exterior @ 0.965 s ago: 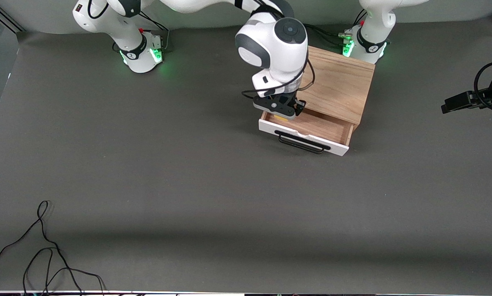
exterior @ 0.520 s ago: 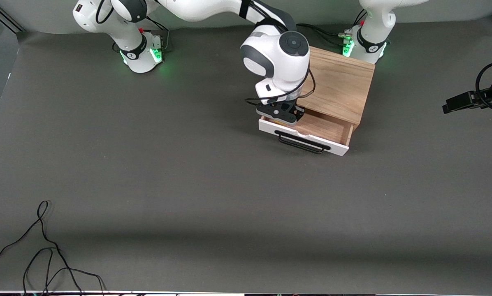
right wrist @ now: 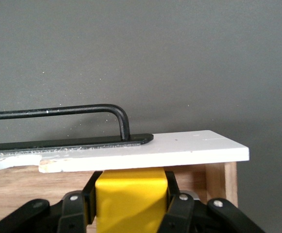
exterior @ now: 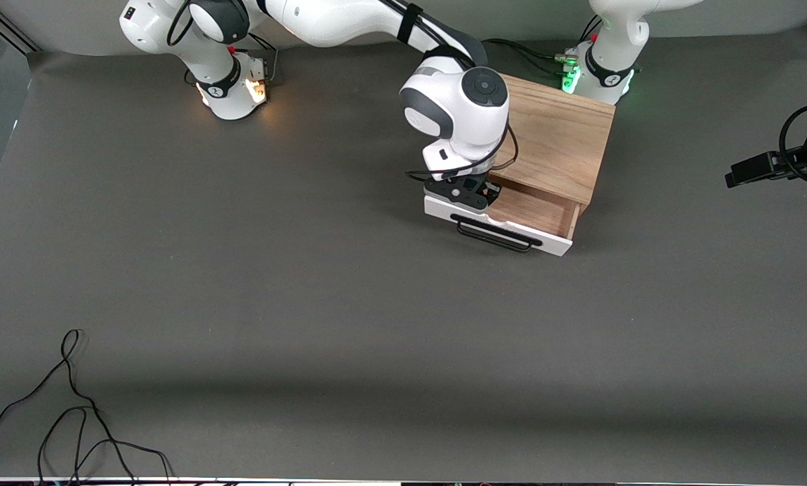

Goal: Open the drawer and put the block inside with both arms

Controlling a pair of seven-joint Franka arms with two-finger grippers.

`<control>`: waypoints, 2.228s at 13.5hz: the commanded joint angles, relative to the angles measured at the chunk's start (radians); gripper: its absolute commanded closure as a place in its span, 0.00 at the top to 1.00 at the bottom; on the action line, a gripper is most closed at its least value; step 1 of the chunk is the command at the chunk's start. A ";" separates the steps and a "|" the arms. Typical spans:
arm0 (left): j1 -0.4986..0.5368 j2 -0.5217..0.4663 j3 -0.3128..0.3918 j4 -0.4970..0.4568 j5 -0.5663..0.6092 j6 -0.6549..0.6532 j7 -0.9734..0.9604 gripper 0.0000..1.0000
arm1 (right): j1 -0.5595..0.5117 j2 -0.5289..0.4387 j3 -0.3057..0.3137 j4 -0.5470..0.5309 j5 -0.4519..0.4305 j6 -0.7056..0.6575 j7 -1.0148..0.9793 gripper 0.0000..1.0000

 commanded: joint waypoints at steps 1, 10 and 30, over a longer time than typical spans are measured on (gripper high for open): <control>0.001 -0.006 0.001 -0.012 0.000 0.019 0.017 1.00 | 0.011 0.016 -0.007 0.039 -0.021 0.000 0.024 1.00; 0.001 -0.004 0.001 0.069 0.000 0.047 0.017 1.00 | -0.017 -0.185 -0.014 0.052 -0.010 -0.224 0.011 1.00; -0.152 -0.087 0.001 -0.113 0.033 0.122 0.014 1.00 | -0.853 -0.876 -0.058 -0.544 -0.006 -0.364 -1.352 1.00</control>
